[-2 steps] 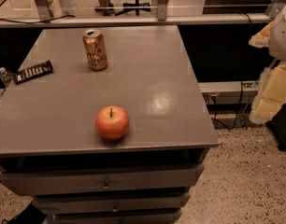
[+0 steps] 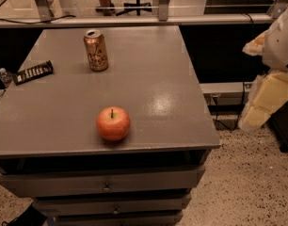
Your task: Pick apple
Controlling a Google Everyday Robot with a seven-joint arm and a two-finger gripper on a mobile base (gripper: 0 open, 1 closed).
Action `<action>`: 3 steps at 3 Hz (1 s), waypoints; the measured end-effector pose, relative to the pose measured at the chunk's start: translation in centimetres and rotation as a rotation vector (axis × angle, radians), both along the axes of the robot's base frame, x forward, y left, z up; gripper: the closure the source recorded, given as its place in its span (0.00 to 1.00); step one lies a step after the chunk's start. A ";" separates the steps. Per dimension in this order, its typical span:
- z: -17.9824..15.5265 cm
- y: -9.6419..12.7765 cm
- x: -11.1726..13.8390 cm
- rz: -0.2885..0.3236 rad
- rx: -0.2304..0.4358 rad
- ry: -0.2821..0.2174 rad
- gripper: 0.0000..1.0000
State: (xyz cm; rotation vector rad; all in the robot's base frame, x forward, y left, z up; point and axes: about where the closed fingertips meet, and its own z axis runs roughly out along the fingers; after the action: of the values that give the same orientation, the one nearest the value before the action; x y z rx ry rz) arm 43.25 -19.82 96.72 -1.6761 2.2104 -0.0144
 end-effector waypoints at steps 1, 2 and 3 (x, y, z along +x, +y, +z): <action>-2.1 3.7 -0.7 0.000 0.170 0.016 0.00; -4.0 7.8 -1.2 0.012 0.353 0.036 0.00; -5.3 12.1 -1.9 0.041 0.523 0.046 0.00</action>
Offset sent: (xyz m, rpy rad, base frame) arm -0.0181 0.1383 -0.0555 0.6570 0.0797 0.0345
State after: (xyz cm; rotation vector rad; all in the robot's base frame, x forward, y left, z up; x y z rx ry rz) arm 41.30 -7.73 91.38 -1.4308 1.9788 0.5663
